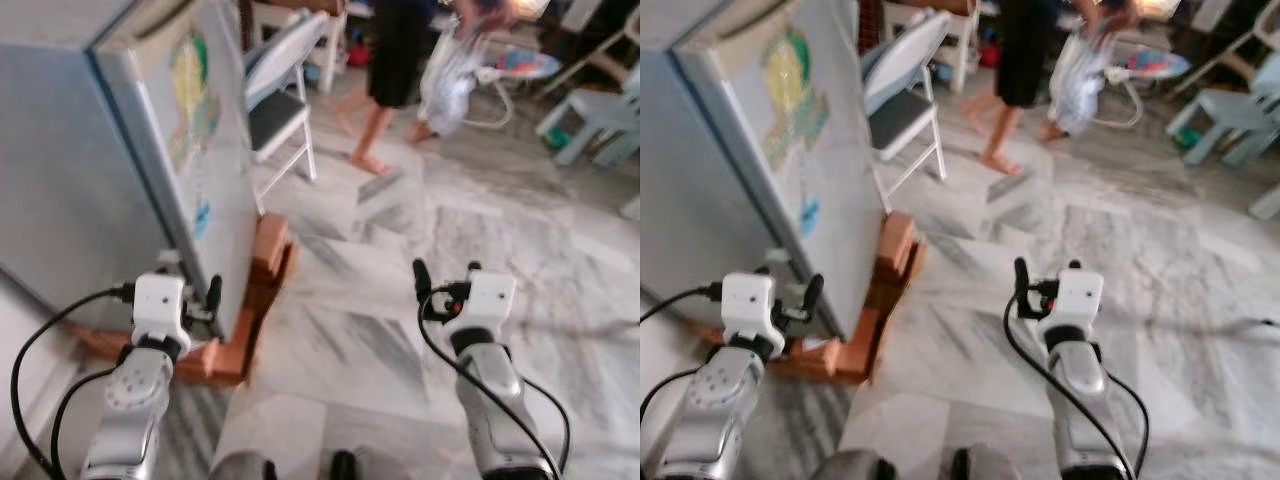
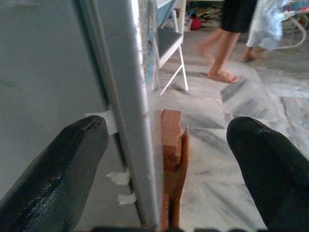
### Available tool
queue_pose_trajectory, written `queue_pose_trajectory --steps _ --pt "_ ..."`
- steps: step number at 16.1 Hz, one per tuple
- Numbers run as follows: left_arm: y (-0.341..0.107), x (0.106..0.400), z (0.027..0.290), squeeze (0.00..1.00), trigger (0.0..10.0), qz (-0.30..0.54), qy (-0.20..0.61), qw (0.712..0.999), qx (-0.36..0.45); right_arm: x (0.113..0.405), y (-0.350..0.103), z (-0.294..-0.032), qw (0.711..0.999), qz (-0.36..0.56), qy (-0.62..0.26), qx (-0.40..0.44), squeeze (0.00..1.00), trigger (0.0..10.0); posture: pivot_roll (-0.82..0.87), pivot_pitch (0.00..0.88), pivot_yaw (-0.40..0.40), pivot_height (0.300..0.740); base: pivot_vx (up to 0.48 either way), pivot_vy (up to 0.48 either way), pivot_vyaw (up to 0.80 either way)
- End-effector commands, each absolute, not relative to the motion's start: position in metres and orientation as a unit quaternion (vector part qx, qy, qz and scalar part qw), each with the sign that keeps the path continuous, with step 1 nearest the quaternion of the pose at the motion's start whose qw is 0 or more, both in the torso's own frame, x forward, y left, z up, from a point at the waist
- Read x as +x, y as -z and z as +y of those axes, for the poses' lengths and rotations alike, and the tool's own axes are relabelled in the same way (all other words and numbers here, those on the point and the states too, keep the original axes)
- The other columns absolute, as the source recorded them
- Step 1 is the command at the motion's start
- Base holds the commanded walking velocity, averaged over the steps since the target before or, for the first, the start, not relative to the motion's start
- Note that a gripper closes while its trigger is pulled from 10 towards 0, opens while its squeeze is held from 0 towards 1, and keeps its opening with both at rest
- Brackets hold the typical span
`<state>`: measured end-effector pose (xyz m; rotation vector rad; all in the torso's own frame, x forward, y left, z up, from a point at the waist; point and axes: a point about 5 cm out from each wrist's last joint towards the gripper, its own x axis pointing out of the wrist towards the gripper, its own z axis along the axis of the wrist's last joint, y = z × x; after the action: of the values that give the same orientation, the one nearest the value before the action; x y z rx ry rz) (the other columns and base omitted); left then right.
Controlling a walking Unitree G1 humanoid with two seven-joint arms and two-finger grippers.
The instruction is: Restocking fridge
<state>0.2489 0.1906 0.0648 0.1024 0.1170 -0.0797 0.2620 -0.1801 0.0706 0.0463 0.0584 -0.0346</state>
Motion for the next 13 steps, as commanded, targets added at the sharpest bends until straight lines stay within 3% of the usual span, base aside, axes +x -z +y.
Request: queue_pose_trajectory --steps 1,7,13 --pt "-0.068 0.251 0.183 0.00 10.0 0.051 0.050 0.996 0.046 0.260 -0.071 -0.190 0.999 0.030 0.035 0.014 0.00 10.0 0.08 0.107 -0.057 0.740 0.000 0.000 0.00" --pt "-0.067 0.256 0.181 0.00 10.0 0.051 0.046 0.997 0.043 0.259 -0.070 -0.188 0.999 0.036 0.031 0.014 0.00 10.0 0.08 0.112 -0.066 0.740 0.000 0.000 0.00" --pt "-0.075 0.291 0.203 0.00 10.0 0.040 -0.003 0.998 0.053 0.254 -0.071 -0.184 0.999 0.047 0.007 0.012 0.00 10.0 0.04 0.135 -0.088 0.740 0.000 0.000 0.00"
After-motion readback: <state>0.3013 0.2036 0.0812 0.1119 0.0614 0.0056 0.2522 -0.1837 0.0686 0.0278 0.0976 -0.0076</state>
